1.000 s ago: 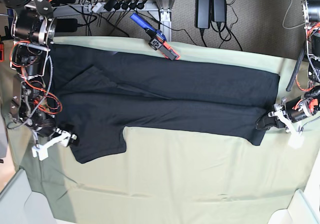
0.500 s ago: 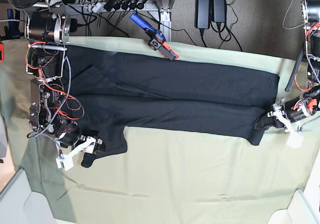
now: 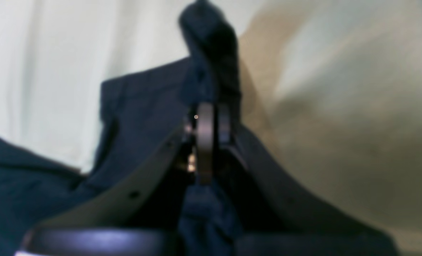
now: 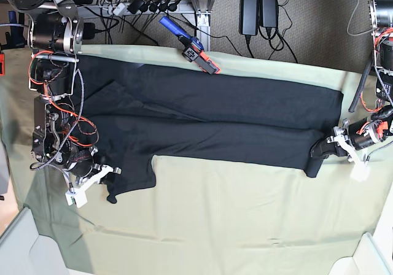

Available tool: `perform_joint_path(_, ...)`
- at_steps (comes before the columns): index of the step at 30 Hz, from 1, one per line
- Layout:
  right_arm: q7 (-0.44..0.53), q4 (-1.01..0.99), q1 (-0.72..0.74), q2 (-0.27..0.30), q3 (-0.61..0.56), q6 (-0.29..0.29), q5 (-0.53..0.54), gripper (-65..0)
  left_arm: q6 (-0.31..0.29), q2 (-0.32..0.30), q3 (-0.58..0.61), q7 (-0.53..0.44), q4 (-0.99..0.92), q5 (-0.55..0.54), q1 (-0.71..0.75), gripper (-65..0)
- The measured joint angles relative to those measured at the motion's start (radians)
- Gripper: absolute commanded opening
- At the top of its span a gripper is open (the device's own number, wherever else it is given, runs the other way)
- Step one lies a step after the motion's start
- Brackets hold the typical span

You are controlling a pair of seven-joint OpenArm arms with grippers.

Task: Fold the T-shirt properly
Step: 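Grasp the sleeve with the right gripper and fold it onto the shirt, then drag the sleeve fold toward the collar end with the right gripper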

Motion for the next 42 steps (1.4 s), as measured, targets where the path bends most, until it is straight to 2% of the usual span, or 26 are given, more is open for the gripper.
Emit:
perform_joint_path(3,-0.058,0.095,-0.040,0.000,0.000,0.002,0.055,-65.0,0.000,-0.002,0.000,0.069,0.000,-0.053,0.001,-65.0)
perform_joint_path(7,-0.069,0.347,-0.176,0.014,0.000,0.003,0.087,-65.0,0.000,-0.021,0.000,0.093,0.002,-0.106,0.000,-53.9)
perform_joint_path(12,-0.089,0.642,-0.380,0.069,-0.001,0.007,0.106,-65.0,0.000,-0.042,0.000,0.123,0.001,-0.157,0.000,-53.6)
perform_joint_path(18,-0.090,0.867,-0.585,0.145,0.019,0.009,0.109,-65.0,0.000,-0.050,0.000,0.153,0.002,-0.156,0.000,-53.5)
perform_joint_path(22,-0.094,0.975,-0.698,0.158,0.066,0.009,0.126,-65.0,0.000,-0.053,0.000,0.178,0.001,-0.172,0.001,-53.5)
perform_joint_path(28,-0.098,1.013,-0.804,0.159,0.143,0.009,0.154,-65.0,0.000,-0.053,0.000,0.181,0.001,-0.176,0.000,-51.8)
perform_joint_path(30,-0.099,1.013,-0.821,0.159,0.147,0.009,0.153,-65.0,0.000,-0.053,0.000,0.181,0.001,-0.179,0.000,-48.3)
perform_joint_path(34,-0.101,1.013,-0.842,0.158,0.147,0.009,0.154,-65.0,0.000,-0.053,0.000,0.193,0.001,-0.179,0.000,-34.3)
perform_joint_path(35,-0.101,1.012,-0.842,0.158,0.147,0.009,0.146,-61.4,0.000,-0.053,0.000,0.200,0.001,-0.179,0.000,-31.7)
perform_joint_path(37,-0.100,1.009,-0.840,0.158,0.147,0.009,0.132,-41.3,0.000,-0.053,0.000,0.203,0.001,-0.179,0.000,-29.9)
perform_joint_path(38,-0.101,1.009,-0.840,0.158,0.147,0.009,0.121,-32.8,0.000,-0.053,0.000,0.203,0.001,-0.180,0.000,-29.9)
perform_joint_path(39,-0.097,1.009,-0.840,0.158,0.147,0.009,0.113,-27.3,0.000,-0.053,0.000,0.203,0.001,-0.180,0.001,-29.9)
perform_joint_path(40,-0.097,1.009,-0.840,0.158,0.147,0.009,0.113,-25.4,0.000,-0.053,0.000,0.203,0.001,-0.180,0.003,-29.9)
perform_joint_path(42,-0.097,1.009,-0.840,0.158,0.147,0.009,0.113,-25.5,0.000,-0.053,0.000,0.211,0.001,-0.180,0.013,-29.9)
